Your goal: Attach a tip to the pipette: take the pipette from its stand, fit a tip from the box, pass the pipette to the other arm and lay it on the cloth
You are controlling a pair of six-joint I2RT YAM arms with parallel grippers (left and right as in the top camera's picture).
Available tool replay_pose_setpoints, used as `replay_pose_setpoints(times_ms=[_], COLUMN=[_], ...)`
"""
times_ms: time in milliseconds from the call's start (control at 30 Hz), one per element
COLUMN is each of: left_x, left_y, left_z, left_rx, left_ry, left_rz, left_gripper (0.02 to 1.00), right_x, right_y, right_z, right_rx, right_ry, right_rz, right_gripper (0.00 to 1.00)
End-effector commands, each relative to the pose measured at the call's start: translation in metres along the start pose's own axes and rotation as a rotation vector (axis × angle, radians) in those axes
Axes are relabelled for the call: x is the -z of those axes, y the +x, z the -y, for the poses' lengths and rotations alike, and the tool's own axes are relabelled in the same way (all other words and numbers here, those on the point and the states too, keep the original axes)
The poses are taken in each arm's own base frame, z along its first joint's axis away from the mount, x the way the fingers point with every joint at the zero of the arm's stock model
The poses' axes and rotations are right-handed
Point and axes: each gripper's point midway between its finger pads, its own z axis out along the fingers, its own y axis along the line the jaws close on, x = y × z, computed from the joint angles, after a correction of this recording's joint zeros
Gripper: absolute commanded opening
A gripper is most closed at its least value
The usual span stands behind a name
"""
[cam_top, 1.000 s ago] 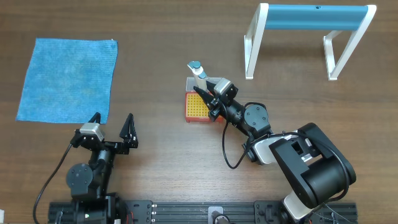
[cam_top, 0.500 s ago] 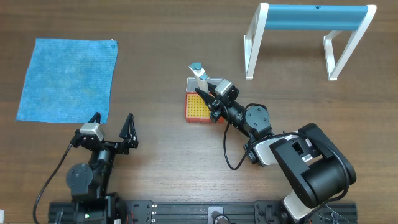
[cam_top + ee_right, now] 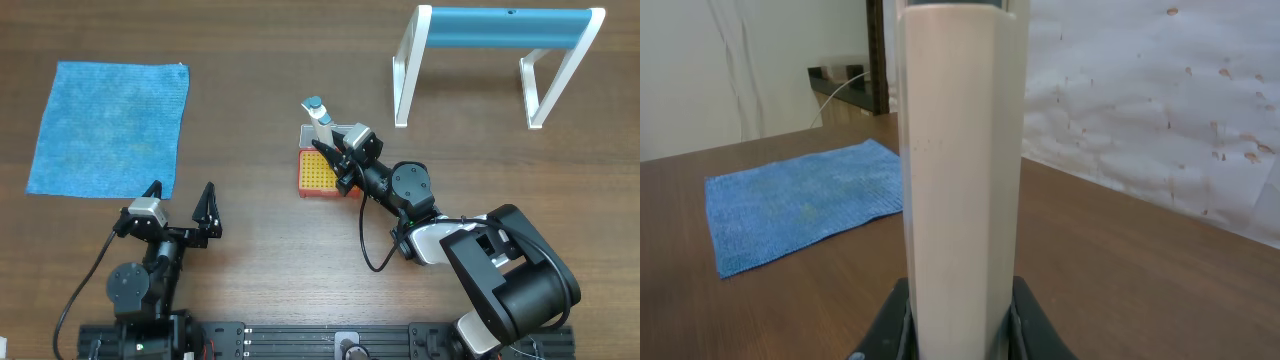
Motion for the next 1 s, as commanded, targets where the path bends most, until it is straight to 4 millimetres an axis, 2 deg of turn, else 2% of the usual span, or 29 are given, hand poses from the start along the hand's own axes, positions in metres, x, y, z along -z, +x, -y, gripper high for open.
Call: replay_pose_setpoints(times_ms=[33, 167, 467, 700, 1000], left_x=[0.0, 0.0, 0.0, 0.0, 0.0], left_y=[0.0, 0.0, 0.0, 0.0, 0.0], left_z=[-0.003, -0.003, -0.003, -0.003, -0.003], left_rx=[-0.013, -0.013, -0.013, -0.013, -0.013], left_ry=[-0.017, -0.017, -0.017, -0.017, -0.017], left_rz=[0.005, 0.005, 0.005, 0.005, 0.005], left_gripper=[0.998, 0.998, 0.996, 0.998, 0.996], right_x=[0.017, 0.017, 0.014, 0.011, -0.003], right_y=[0.068, 0.078, 0.077, 0.048, -0.024], right_z=[-0.005, -0.005, -0.005, -0.004, 0.001], right_rx=[-0.094, -0.099, -0.08, -0.044, 0.03], right_ry=[0.001, 0.001, -0.002, -0.005, -0.008], right_rz=[-0.193, -0.205, -0.158, -0.07, 0.11], right_gripper=[0.08, 0.08, 0.077, 0.077, 0.08])
